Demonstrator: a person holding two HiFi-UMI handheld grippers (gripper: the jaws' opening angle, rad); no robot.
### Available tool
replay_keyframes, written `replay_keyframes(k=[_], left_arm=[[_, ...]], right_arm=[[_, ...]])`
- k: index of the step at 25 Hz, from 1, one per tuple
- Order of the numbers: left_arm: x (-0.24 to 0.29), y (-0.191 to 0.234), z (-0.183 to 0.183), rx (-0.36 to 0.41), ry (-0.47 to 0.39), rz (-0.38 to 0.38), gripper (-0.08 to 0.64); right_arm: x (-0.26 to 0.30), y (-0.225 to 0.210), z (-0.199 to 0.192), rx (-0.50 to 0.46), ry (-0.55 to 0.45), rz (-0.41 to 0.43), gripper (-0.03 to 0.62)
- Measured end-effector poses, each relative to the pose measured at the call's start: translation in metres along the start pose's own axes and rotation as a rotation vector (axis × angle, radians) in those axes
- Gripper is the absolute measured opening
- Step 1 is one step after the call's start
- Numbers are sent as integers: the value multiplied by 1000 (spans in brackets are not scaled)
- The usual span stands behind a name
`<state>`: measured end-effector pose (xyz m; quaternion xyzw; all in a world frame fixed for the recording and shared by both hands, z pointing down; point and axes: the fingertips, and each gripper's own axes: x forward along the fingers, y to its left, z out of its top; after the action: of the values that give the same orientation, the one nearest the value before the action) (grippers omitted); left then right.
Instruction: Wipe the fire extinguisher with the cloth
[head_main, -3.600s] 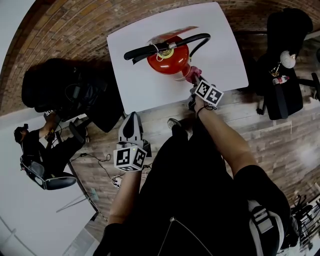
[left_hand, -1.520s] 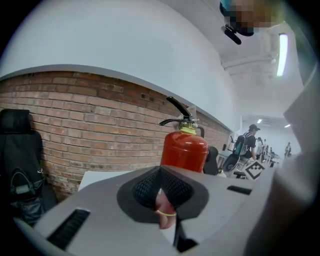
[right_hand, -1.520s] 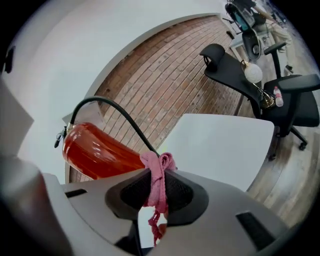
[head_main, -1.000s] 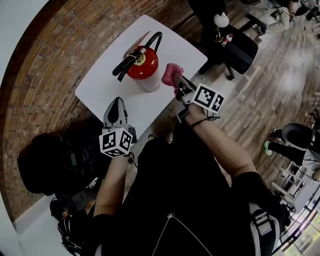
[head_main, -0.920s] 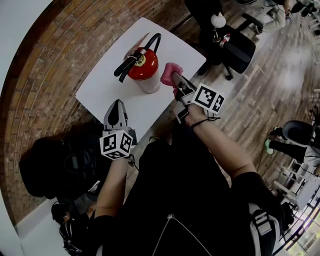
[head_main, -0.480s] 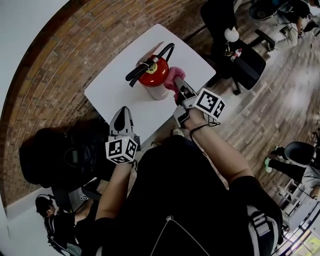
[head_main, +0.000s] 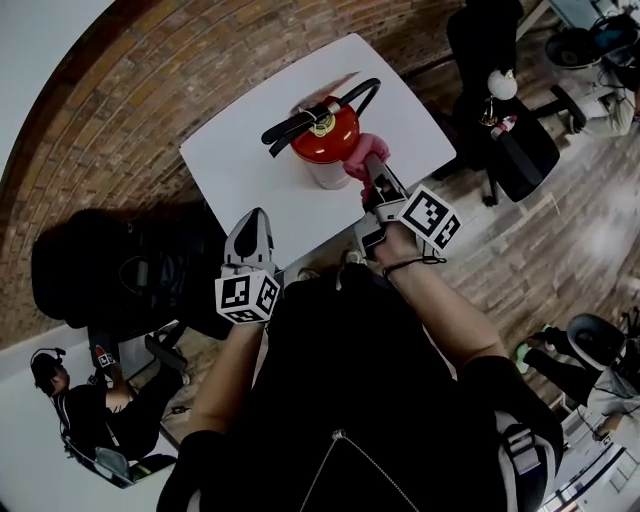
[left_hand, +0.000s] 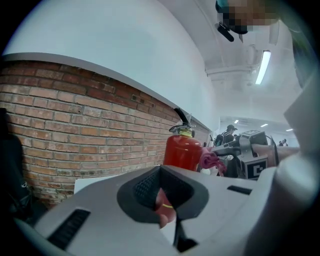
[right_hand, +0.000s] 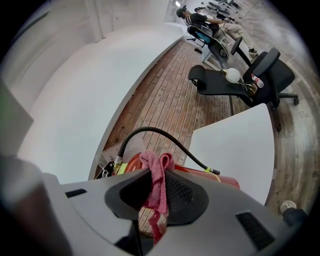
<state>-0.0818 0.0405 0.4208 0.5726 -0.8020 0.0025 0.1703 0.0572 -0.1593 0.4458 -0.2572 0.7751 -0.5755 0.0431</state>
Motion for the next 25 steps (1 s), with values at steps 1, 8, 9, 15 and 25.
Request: replay_keyframes(k=[1, 8, 9, 15, 25], left_arm=[[-1, 0, 0, 0, -2, 6, 28], [-2, -5, -6, -11, -6, 40, 28], [-2, -7, -7, -11, -6, 42, 28], [1, -13, -14, -7, -3, 52, 28], [0, -10, -17, -8, 8, 81, 28]], right_arm=[[1, -1, -1, -2, 5, 0, 87], [5, -14, -7, 15, 39, -3, 87], [5, -16, -8, 17, 41, -2, 87], [11, -30, -10, 11, 56, -4, 87], [21, -56, -16, 4, 84, -36, 87]])
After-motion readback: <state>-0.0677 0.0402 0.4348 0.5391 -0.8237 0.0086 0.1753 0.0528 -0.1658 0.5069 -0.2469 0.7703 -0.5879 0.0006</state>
